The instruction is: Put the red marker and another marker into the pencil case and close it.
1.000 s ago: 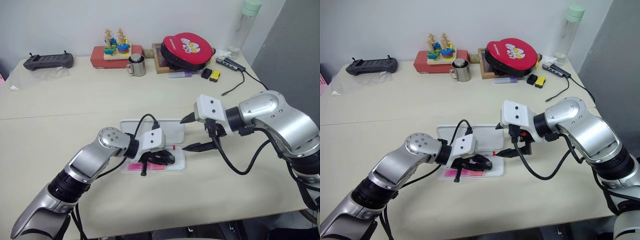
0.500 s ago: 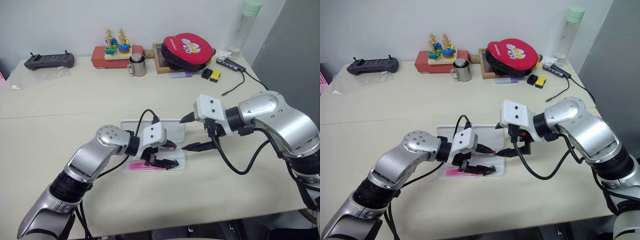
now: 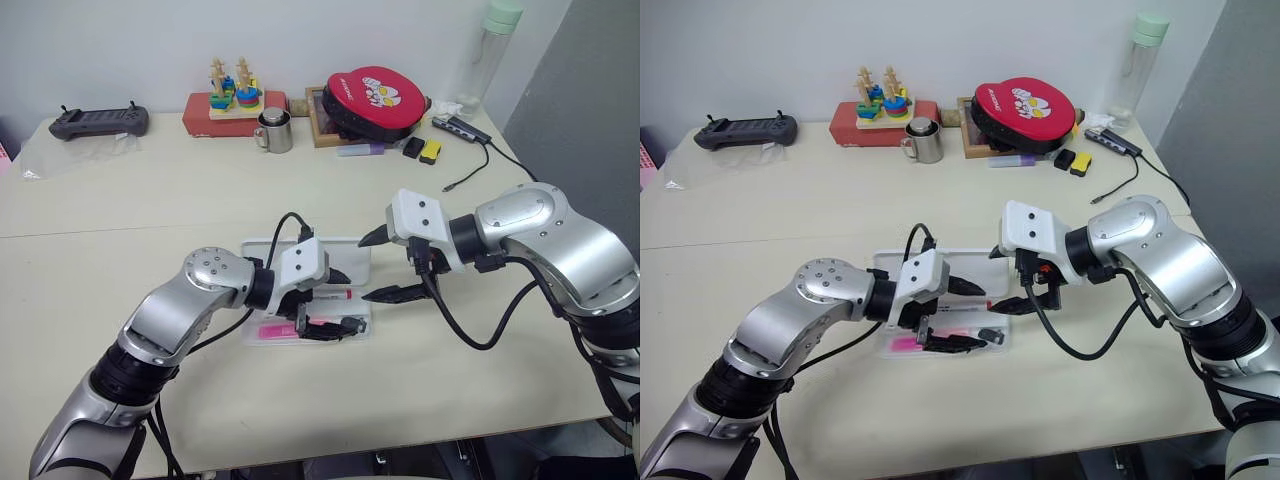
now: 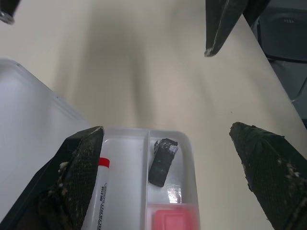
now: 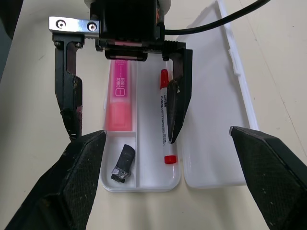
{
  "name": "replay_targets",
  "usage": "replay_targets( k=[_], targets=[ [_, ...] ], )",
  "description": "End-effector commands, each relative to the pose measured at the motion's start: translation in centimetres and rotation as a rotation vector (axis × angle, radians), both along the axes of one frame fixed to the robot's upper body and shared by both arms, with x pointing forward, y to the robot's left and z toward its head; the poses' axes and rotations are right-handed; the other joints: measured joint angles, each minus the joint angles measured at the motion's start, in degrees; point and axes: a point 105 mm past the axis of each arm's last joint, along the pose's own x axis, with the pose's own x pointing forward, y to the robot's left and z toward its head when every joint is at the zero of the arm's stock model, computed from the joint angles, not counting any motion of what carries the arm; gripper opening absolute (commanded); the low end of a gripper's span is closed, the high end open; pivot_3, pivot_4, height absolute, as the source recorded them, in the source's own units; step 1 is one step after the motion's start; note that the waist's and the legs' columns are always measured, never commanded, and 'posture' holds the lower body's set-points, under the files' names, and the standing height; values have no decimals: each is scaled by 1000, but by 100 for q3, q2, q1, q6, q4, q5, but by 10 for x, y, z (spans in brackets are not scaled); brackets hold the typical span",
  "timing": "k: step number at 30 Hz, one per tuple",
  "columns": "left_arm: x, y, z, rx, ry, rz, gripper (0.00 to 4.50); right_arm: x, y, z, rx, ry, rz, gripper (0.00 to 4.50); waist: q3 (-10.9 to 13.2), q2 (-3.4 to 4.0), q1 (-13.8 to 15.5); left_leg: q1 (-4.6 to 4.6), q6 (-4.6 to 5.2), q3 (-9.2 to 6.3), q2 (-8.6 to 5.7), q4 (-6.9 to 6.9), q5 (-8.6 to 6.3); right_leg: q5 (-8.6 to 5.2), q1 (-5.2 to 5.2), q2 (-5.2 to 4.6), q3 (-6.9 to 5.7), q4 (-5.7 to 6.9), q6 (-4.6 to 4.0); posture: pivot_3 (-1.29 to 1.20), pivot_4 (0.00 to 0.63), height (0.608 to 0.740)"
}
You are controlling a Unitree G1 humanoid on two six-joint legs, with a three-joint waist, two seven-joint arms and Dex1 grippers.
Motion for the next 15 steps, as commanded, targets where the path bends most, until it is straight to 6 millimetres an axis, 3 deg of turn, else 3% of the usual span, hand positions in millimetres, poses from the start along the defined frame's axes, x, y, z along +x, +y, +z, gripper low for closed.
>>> replay_targets(
  k=[1, 5, 12, 15],
  targets=[
    [-15, 14, 42, -74, -43, -5, 4476, 1, -2, 15, 32, -50, -11, 4325, 0, 0, -5, -1, 0, 0, 1, 0, 0, 0, -1, 0, 0, 1, 0, 0, 150, 740],
    [-21, 42, 73, -97, -77, 88, 4476, 7, -4, 24, 56, -65, -36, 4325, 1, 1, -18, 1, 0, 0, 2, -2, 0, 0, 0, 0, 0, 0, 0, 0, 150, 740],
    [-17, 76, 94, -116, -114, 284, 4476, 18, -1, 34, 107, -83, -73, 4325, 1, 2, -16, 2, 0, 1, 2, -1, 0, 0, 1, 0, 0, -2, 1, 0, 150, 740],
    [-6, 108, 90, -101, -144, 477, 4476, 28, 3, 41, 151, -98, -107, 4325, 2, 4, -19, 2, 0, 2, 2, -2, 0, 0, 0, 0, 1, -1, 0, 0, 150, 740]
  ],
)
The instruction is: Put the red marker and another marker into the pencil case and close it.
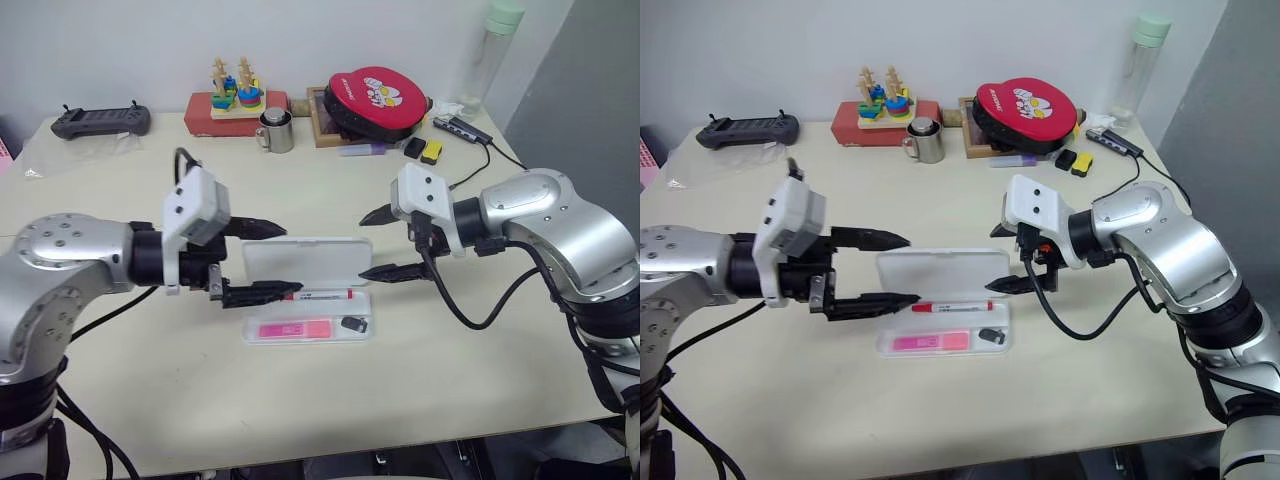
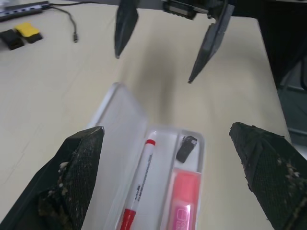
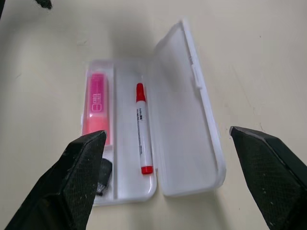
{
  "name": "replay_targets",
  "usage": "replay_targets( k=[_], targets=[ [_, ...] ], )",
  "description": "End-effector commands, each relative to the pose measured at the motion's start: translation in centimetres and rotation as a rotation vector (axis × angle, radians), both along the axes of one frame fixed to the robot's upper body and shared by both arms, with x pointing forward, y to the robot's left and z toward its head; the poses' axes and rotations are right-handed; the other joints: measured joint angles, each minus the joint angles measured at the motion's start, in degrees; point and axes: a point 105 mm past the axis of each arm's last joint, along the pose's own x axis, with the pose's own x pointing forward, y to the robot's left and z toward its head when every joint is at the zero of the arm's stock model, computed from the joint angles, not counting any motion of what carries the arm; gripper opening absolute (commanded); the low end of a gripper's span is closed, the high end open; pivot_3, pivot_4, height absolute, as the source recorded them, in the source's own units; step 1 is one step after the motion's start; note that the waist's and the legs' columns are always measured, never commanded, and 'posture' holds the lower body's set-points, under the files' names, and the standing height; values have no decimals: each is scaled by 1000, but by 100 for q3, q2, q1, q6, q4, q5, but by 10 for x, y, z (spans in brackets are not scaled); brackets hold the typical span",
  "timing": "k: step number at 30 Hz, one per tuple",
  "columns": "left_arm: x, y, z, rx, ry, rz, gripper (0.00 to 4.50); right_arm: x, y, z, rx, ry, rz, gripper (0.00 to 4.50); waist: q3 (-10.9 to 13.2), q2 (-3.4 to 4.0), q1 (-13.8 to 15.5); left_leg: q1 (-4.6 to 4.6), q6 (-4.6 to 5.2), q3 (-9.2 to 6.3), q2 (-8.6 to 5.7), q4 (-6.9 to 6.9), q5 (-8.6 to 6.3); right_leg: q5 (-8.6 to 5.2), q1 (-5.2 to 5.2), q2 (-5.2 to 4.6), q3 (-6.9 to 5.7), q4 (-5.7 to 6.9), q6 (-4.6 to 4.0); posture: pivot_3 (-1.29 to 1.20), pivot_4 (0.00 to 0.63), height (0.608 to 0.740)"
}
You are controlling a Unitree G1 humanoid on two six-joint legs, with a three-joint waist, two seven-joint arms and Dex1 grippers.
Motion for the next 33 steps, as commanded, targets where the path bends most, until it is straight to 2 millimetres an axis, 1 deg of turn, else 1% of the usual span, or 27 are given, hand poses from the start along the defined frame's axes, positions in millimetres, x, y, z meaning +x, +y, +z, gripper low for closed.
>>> replay_targets(
  k=[1, 3, 5, 7, 10, 13, 15, 17, 19, 22, 25, 29, 32, 33],
  targets=[
    [9, 31, 3, 19, -52, 186, 4476, 10, 0, 22, 64, -68, -41, 4325, 0, 0, -4, 0, 0, 0, 1, -1, 0, 0, 0, 0, 0, 0, 0, 0, 150, 740],
    [13, 47, 0, -4, -47, 283, 4476, 16, 2, 25, 84, -77, -66, 4325, 3, 6, -21, 5, 0, 6, 2, -4, 0, 0, -1, 0, 5, 1, 0, 0, 150, 740],
    [13, 65, -8, -28, -34, 375, 4476, 21, 3, 26, 101, -78, -86, 4325, 3, 6, -14, 3, 0, 3, 3, -5, 0, 0, -4, 1, 2, 1, -1, 0, 150, 740],
    [10, 73, -15, -30, -18, 412, 4476, 24, 4, 26, 108, -80, -93, 4325, 4, 6, -7, 2, 0, 2, 3, -6, 0, 0, -4, 1, 1, -1, -1, 0, 150, 740],
    [4, 77, -20, -21, 0, 418, 4476, 29, 7, 26, 116, -87, -102, 4325, 4, 6, 4, -3, 0, 3, 3, -6, 0, 0, -6, 0, 1, -6, -1, 0, 150, 740],
    [-1, 88, -25, -15, 26, 450, 4500, 40, 14, 24, 131, -89, -120, 3852, 4, 7, 6, -3, 0, 3, 3, -6, 0, 1, -5, -1, 1, -5, -1, 0, 150, 740],
    [-2, 93, -27, -5, 27, 464, 4500, 46, 19, 20, 135, -82, -124, 3381, 4, 6, -3, -2, -1, 4, 3, -6, 0, 2, -6, -1, 1, -3, -4, 0, 150, 740],
    [-2, 93, -27, -9, 25, 464, 4500, 52, 22, 15, 134, -79, -131, 2940, 4, 7, -2, 1, -1, 4, 4, -6, 0, 3, -5, 0, 1, -3, -5, 0, 150, 740],
    [-1, 92, -28, -14, 25, 464, 4500, 60, 25, 13, 140, -73, -146, 2350, 4, 7, 0, 1, -1, 4, 3, -6, 0, 3, -5, 0, 1, -2, -6, 0, 150, 740],
    [-1, 92, -31, -13, 30, 465, 4500, 69, 27, 9, 140, -62, -164, 1663, 5, 9, -2, 0, -1, 6, 3, -5, 0, 5, -5, 0, 2, -3, -8, 0, 150, 740],
    [-2, 92, -34, -7, 35, 466, 4500, 73, 29, -2, 119, -48, -157, 998, 5, 8, -2, -1, -1, 5, 3, -7, 0, 5, -6, 0, 2, -4, -8, 0, 150, 740],
    [-3, 91, -34, -9, 42, 460, 4500, 70, 30, -14, 74, -29, -126, 22, 6, 9, -4, -1, -1, 4, 4, -15, 0, 5, -10, 0, 0, -4, -8, 0, 150, 740],
    [-5, 89, -34, -13, 49, 450, 4500, 66, 31, -17, 62, -17, -99, 22, 6, 9, -4, -2, -1, 4, 4, -17, -1, 5, -10, 0, 0, -4, -8, 0, 150, 740],
    [-6, 89, -36, -6, 61, 438, 4500, 63, 31, -21, 44, -4, -80, 22, 6, 10, -4, -2, -1, 4, 4, -17, -1, 5, -10, -1, 0, -4, -8, 0, 150, 740]
  ],
)
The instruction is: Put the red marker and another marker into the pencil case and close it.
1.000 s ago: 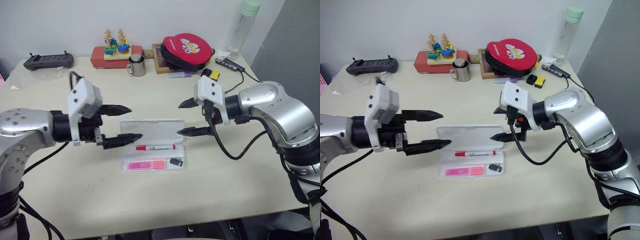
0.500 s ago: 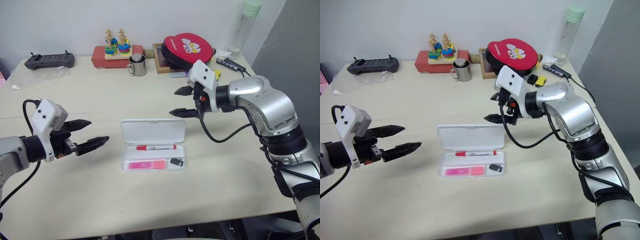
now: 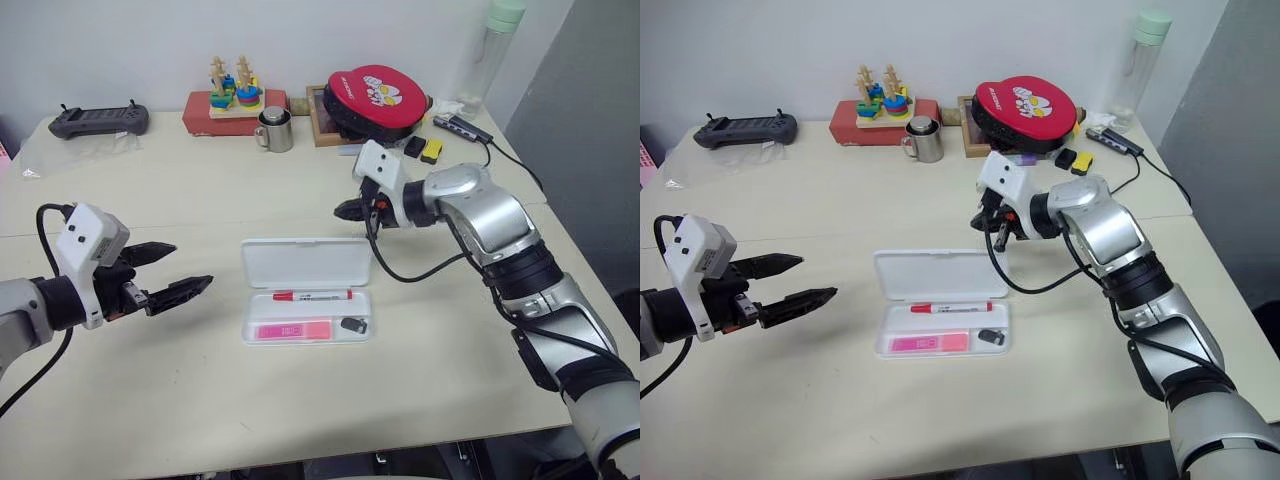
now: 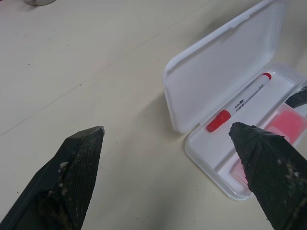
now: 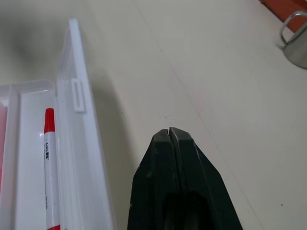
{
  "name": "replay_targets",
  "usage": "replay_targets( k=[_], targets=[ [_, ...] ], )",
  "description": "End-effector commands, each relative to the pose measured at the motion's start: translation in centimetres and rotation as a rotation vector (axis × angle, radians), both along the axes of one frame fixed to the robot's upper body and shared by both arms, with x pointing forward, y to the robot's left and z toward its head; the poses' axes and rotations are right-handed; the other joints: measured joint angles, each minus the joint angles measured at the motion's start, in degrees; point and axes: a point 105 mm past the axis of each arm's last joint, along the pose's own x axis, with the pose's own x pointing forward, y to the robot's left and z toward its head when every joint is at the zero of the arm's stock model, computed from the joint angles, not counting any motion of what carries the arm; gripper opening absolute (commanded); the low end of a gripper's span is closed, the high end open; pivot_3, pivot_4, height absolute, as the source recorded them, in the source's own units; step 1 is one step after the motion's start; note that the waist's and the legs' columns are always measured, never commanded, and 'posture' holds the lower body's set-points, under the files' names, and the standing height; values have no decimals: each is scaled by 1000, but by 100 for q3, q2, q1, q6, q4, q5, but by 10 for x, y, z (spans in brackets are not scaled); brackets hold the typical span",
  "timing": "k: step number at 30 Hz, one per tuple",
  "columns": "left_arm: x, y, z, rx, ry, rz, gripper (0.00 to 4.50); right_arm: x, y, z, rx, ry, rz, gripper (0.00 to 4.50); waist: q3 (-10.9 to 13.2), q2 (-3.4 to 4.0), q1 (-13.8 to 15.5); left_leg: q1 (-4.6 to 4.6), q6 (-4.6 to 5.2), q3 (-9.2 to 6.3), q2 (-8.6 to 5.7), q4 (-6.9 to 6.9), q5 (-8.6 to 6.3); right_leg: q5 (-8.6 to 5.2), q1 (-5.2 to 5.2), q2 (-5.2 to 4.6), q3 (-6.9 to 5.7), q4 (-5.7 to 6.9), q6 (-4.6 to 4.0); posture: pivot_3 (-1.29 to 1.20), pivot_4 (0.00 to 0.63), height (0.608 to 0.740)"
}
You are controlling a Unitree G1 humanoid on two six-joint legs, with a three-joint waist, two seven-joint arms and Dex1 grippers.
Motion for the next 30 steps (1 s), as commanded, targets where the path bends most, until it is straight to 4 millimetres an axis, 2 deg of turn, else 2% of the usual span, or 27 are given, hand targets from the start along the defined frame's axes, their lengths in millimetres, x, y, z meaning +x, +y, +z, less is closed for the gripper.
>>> replay_targets(
  k=[1, 11, 22, 28, 30],
  targets=[
    [-6, -3, 6, 19, -15, -38, 4500, -10, 2, 3, -23, -12, 73, 22, 0, 0, -1, 0, 0, 0, 0, 0, 0, 0, 0, 0, 0, 0, 0, 0, 150, 740],
    [-11, -14, -2, 47, 48, -146, 4500, -23, -1, -17, -108, 37, 143, 22, 1, 1, 0, 1, 0, 0, 0, 2, 0, 0, 1, 0, 0, 0, 0, 0, 150, 740],
    [-4, -15, -12, 81, 63, -171, 4500, -42, 2, -13, -124, 56, 202, 22, 2, 3, -1, 1, 0, -1, 0, 1, 0, 0, 1, 1, 0, 0, 0, 0, 150, 740],
    [0, -22, -16, 80, 62, -196, 4500, -58, 17, -12, -95, 78, 261, 22, 2, 3, -1, 1, 0, -1, 0, 2, 0, 0, 1, 1, -1, 0, 0, 0, 150, 740],
    [4, -23, -14, 75, 48, -189, 4500, -62, 23, -18, -98, 90, 270, 22, 2, 4, -1, 1, 0, -2, 0, 2, 0, 0, 0, 1, -2, 1, 0, 0, 150, 740]
  ],
)
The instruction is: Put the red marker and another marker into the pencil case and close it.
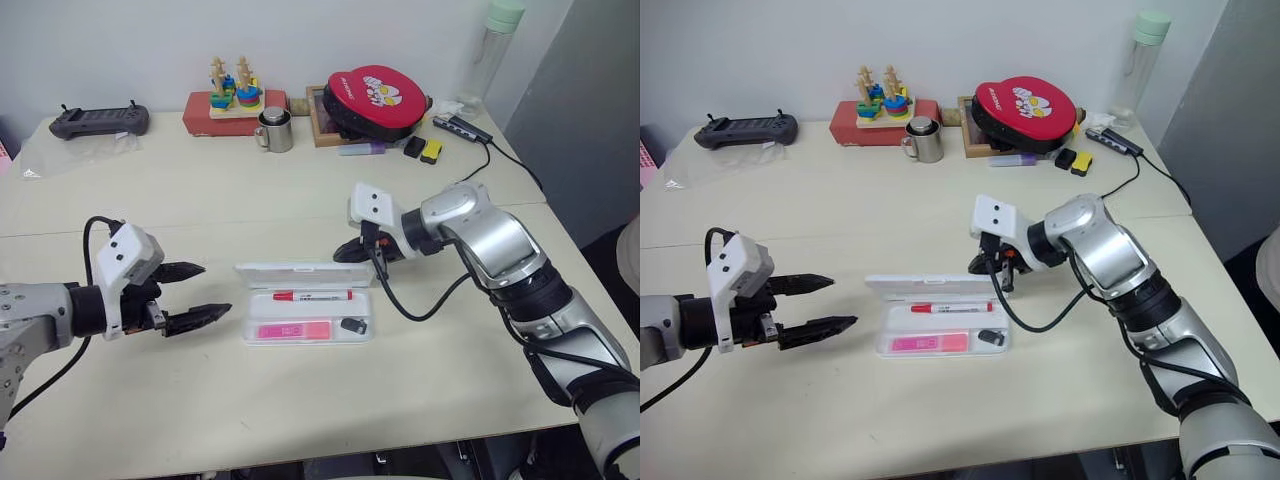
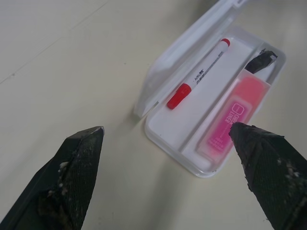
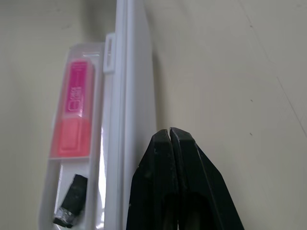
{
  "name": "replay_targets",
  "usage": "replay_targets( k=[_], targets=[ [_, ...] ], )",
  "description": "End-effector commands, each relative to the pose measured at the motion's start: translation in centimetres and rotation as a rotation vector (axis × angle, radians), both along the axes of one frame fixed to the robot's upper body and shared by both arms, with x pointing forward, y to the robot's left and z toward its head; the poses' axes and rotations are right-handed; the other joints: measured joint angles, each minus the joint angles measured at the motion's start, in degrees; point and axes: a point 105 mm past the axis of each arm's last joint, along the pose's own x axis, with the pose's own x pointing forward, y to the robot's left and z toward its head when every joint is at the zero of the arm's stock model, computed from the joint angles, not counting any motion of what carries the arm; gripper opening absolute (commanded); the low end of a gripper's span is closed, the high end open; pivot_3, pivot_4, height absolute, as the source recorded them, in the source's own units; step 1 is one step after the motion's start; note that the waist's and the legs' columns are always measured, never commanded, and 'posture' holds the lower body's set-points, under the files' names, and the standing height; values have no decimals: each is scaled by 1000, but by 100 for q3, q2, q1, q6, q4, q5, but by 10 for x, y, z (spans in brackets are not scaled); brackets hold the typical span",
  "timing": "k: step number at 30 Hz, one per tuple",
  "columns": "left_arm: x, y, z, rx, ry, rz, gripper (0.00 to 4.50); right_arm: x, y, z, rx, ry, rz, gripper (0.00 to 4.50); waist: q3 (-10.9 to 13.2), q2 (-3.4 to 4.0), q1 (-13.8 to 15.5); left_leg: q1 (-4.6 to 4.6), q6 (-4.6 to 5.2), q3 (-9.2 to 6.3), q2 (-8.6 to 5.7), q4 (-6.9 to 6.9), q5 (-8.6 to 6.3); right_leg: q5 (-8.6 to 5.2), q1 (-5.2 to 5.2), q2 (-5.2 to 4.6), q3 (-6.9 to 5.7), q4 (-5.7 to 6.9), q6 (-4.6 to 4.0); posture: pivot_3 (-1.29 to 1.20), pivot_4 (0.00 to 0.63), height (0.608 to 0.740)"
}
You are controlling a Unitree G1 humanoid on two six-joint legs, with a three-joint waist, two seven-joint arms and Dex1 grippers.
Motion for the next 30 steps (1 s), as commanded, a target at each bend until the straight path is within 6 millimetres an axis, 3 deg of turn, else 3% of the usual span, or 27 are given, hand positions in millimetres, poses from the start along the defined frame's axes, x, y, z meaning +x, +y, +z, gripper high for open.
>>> replay_targets(
  k=[1, 10, 12, 21, 30],
  targets=[
    [7, -2, 9, 5, -55, 4, 4500, -13, 14, -1, 14, 2, 46, 22, 0, -1, 0, 0, 0, -1, 0, 0, 0, 0, 0, 0, 0, 0, 0, 0, 150, 740],
    [7, -5, 10, 2, -56, 1, 4500, -21, 31, -9, 33, 57, 35, 22, 0, 1, -1, 0, 0, 0, 0, 1, 0, 0, 0, 0, 0, 0, 0, 0, 150, 740],
    [7, -7, 10, -2, -55, -2, 4500, -24, 36, -19, 18, 78, 34, 22, 0, 1, -1, 0, 0, 0, 0, 1, 0, 0, 0, 0, 0, 1, 0, 0, 150, 740],
    [5, -6, 10, 8, -47, -4, 4500, -28, 38, -37, 3, 181, -15, 22, 0, 0, -1, 1, 0, 0, 0, 1, 0, 0, 1, 0, 0, 0, 0, 0, 150, 740],
    [5, -3, 12, 32, -37, -22, 4500, -38, 18, -72, -131, 260, -16, 22, -1, 0, -1, 2, 0, 0, 0, 1, 0, 0, 2, 1, 0, -2, 0, 0, 150, 740]
  ],
)
